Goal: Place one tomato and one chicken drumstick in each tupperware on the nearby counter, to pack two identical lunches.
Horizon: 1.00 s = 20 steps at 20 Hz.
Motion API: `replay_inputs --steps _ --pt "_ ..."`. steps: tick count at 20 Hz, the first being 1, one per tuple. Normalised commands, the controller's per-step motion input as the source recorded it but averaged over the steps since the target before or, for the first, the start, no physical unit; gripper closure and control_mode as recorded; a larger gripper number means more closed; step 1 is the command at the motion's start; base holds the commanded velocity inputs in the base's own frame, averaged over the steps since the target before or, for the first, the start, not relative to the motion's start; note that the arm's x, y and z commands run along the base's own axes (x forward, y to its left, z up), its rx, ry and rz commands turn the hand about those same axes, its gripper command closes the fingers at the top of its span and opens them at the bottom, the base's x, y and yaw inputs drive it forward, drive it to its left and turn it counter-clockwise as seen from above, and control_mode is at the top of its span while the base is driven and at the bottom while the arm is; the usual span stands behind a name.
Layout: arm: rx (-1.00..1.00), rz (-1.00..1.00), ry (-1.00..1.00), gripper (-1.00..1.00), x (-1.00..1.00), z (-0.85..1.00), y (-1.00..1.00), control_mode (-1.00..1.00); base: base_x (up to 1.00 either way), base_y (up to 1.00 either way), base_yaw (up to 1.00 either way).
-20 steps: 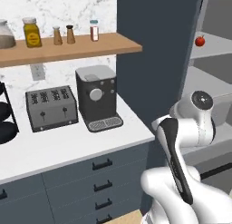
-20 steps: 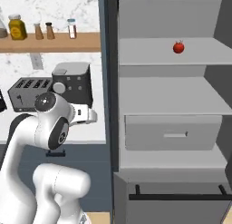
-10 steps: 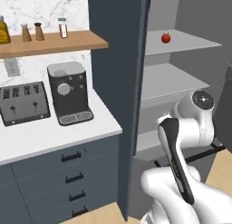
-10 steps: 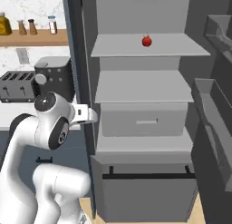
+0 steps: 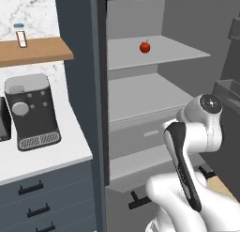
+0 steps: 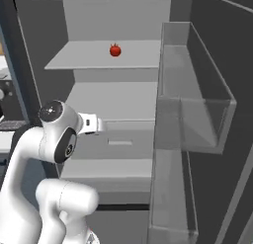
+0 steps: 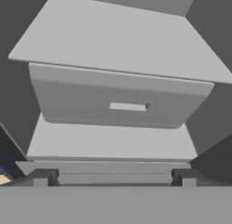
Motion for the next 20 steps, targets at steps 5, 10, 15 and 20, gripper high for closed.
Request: replay_inputs --steps 5,10,15,20 --pt "0.0 0.0 0.0 -1.0 0.0 0.0 0.0 1.0 0.42 -0.33 0.02" --pt "0.0 0.01 0.0 -1.0 0.08 0.0 -0.05 -1.0 0.33 -0.21 0.03" --pt "0.02 0.01 -0.05 -1.0 0.27 0.08 -0.11 -1.0 0.0 0.0 0.0" --pt "0.01 -0.02 -0.3 -1.0 0.1 0.67 0.05 -1.0 0.0 0.0 0.0"
